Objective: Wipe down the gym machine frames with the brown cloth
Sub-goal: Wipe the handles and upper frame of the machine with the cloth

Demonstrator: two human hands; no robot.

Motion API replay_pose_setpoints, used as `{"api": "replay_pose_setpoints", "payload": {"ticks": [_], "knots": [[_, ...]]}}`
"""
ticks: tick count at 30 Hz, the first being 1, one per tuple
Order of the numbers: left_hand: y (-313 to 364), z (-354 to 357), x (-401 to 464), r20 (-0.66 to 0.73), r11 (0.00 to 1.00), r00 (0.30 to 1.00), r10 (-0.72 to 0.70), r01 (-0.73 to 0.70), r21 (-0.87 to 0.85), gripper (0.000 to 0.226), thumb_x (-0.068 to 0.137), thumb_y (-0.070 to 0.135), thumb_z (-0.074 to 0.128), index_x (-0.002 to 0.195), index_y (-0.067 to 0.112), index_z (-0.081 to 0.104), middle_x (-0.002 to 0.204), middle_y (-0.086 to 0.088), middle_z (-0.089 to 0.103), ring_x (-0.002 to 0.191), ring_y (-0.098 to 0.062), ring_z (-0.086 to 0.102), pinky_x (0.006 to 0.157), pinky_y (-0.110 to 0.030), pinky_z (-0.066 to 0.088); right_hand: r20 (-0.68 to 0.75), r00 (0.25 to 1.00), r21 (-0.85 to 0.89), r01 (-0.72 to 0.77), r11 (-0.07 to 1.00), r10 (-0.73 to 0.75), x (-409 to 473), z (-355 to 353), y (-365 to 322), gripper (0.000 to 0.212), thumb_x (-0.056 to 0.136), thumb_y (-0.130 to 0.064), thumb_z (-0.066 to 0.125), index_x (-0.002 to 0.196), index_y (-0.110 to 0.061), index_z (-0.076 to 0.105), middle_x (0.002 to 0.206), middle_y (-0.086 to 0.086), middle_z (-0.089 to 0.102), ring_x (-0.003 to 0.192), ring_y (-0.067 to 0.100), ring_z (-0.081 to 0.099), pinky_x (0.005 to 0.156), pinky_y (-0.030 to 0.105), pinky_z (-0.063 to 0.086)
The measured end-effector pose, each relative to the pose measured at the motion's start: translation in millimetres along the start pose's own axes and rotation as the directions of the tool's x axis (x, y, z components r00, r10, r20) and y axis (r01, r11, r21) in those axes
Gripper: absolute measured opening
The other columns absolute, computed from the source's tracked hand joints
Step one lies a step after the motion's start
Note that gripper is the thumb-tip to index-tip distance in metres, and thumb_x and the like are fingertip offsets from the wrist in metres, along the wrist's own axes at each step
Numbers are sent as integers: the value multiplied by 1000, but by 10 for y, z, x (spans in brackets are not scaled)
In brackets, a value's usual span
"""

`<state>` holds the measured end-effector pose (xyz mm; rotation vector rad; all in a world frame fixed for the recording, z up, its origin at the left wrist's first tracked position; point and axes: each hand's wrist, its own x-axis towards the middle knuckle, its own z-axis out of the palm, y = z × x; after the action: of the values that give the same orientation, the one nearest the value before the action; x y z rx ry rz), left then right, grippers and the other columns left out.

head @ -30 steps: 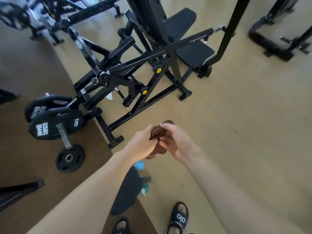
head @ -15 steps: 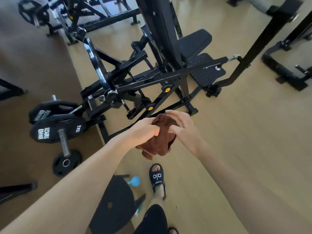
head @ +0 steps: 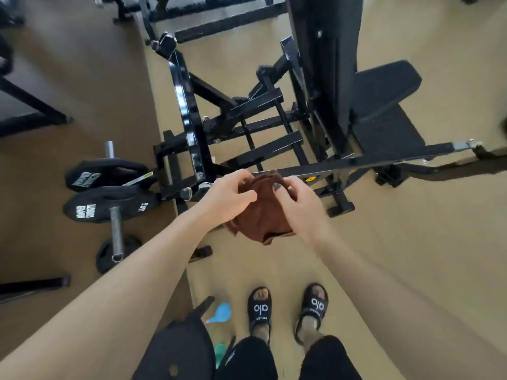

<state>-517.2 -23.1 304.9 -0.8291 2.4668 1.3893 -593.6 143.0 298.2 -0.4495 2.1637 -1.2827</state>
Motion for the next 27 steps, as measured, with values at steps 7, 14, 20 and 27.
{"api": "replay_pose_setpoints", "payload": {"ticks": [7, 14, 20, 27], "knots": [[-382, -272, 564, -260, 985, 952, -163, 144, -92, 25, 106, 37, 47, 130, 31, 53, 119, 6, 66, 100, -12, 63, 71, -25, 54, 45, 998, -18, 46, 999, -45, 1013, 522, 12, 16, 109, -38, 45, 111, -27, 57, 98, -12, 62, 90, 8, 61, 68, 24, 54], [-1078, -137, 1045, -429, 855, 777, -460, 519, 22, 54, 107, 42, 34, 157, 23, 28, 153, -13, 44, 137, -34, 43, 112, -48, 37, 99, 982, -554, 191, 810, -163, 1662, 1043, 441, 47, 108, -22, 40, 155, -20, 37, 144, 12, 41, 125, 27, 46, 102, 40, 44], [-1341, 90, 1260, -556, 764, 658, -508, 642, 61, 48, 108, 41, 24, 128, 16, 59, 128, -10, 66, 118, -31, 57, 102, -44, 35, 502, 779, -688, 623, 372, -376, 1639, 960, 650, 64, 103, -54, 32, 153, -17, 44, 155, 10, 46, 147, 35, 34, 125, 54, 20], [-1377, 167, 1361, -661, 737, 586, -469, 672, 72, 48, 104, 33, 28, 88, 16, 70, 90, -3, 70, 86, -26, 62, 87, -40, 38, 666, 674, -643, 736, 212, -321, 1866, 1182, 554, 83, 94, -63, 55, 158, -18, 31, 120, 6, 64, 99, 27, 65, 82, 37, 47]]}}
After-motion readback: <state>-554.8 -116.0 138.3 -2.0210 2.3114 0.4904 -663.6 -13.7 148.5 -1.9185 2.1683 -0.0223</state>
